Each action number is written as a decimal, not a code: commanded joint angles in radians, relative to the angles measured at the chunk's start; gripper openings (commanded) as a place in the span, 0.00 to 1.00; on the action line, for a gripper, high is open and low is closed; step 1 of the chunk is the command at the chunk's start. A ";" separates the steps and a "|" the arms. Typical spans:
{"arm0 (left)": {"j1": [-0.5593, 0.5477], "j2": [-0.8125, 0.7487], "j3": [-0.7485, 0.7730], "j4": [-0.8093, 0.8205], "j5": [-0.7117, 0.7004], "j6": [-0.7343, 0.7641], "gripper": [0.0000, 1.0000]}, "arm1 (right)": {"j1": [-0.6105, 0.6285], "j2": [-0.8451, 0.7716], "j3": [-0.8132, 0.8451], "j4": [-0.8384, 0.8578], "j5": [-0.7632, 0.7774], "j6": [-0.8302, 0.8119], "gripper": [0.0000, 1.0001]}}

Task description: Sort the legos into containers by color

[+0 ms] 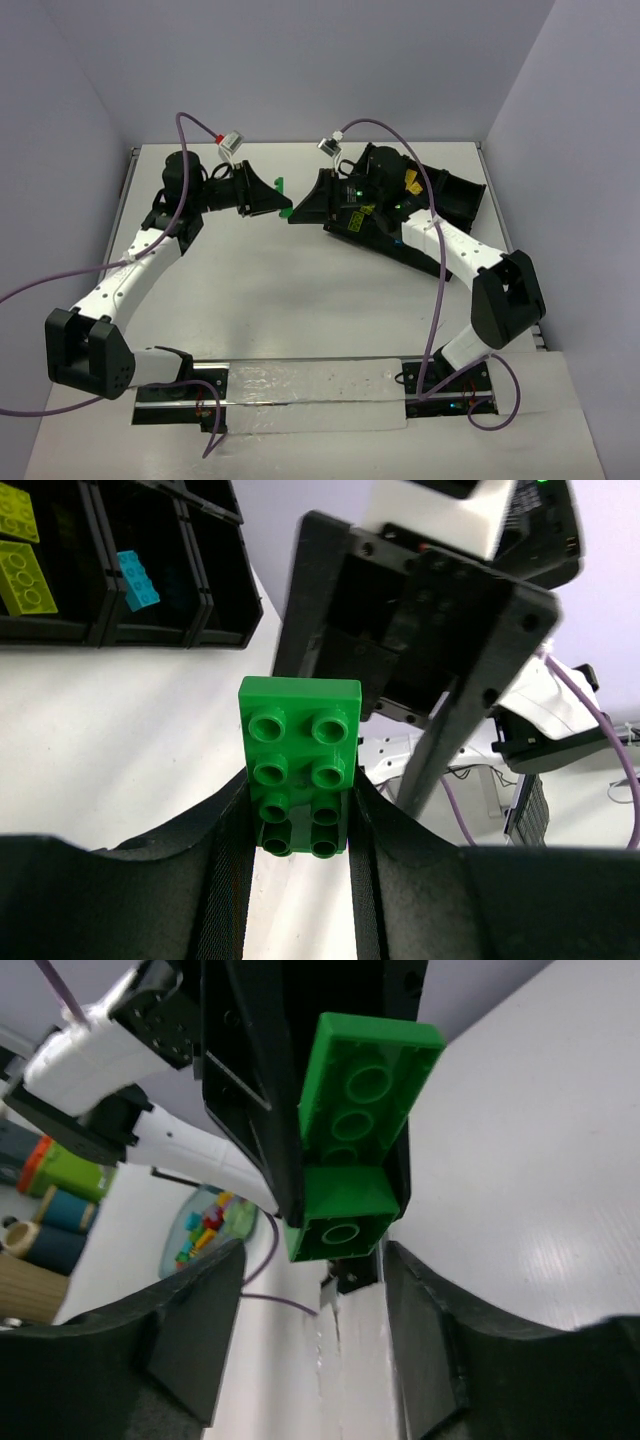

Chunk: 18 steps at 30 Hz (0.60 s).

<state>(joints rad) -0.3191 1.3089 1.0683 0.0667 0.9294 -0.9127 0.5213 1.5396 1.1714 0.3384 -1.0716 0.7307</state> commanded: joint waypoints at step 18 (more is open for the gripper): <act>-0.008 -0.037 -0.005 0.102 0.038 -0.031 0.00 | 0.016 0.118 -0.058 0.620 -0.062 0.427 0.35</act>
<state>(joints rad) -0.3199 1.2956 1.0656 0.1254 0.9540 -0.9450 0.5262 1.6453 1.1030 0.8253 -1.1179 1.1081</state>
